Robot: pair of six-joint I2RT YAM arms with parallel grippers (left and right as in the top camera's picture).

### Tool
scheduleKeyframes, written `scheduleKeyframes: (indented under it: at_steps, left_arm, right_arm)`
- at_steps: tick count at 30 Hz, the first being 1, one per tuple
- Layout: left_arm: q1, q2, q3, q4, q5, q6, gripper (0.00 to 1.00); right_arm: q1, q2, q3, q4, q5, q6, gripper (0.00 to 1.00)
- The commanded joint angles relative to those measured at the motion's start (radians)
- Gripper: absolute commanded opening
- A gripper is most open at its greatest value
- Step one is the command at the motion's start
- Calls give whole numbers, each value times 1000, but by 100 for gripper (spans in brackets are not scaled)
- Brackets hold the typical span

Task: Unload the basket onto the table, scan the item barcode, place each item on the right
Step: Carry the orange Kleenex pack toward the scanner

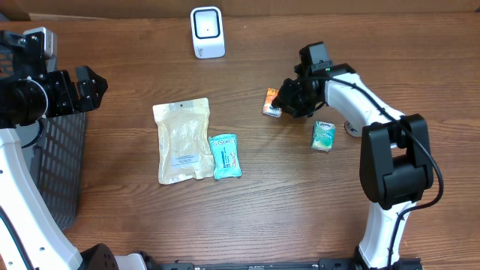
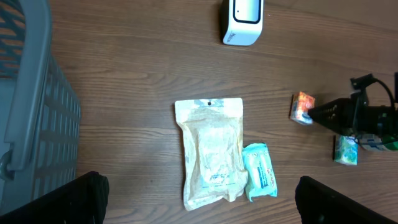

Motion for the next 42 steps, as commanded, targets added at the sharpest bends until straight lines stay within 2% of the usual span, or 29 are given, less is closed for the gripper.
scheduleKeyframes:
  at_steps: [1, 5, 12, 15, 16, 19, 24, 28, 34, 39, 42]
  left_arm:
    - [2, -19, 6, 3, 14, 26, 100]
    - [2, -19, 6, 3, 14, 26, 100]
    - [2, -19, 6, 3, 14, 26, 99]
    - [2, -19, 6, 3, 14, 26, 100]
    - [2, -19, 6, 3, 14, 26, 99]
    - [2, -19, 6, 3, 14, 26, 99]
    - [2, -19, 6, 3, 14, 26, 100]
    - [2, -19, 6, 3, 14, 26, 100]
    - [2, -19, 6, 3, 14, 26, 100]
    - [2, -19, 6, 3, 14, 26, 100]
    - [2, -19, 6, 3, 14, 26, 100]
  right_arm:
    - [4, 1, -53, 38, 44, 60, 29]
    - [4, 1, -99, 76, 68, 75, 24]
    - [6, 1, -103, 108, 91, 70, 22]
    - [13, 1, -103, 128, 94, 39, 14]
    - [18, 1, -103, 133, 90, 18, 5]
    - [29, 0, -103, 132, 84, -9, 4]
    - [25, -23, -68, 115, -90, -93, 4]
    - [18, -66, 23, 26, -236, -137, 4]
    - [14, -114, 163, -23, -609, -224, 4]
    - [13, -120, 228, 3, -827, -225, 4]
    - [13, -120, 254, 58, -888, -152, 4]
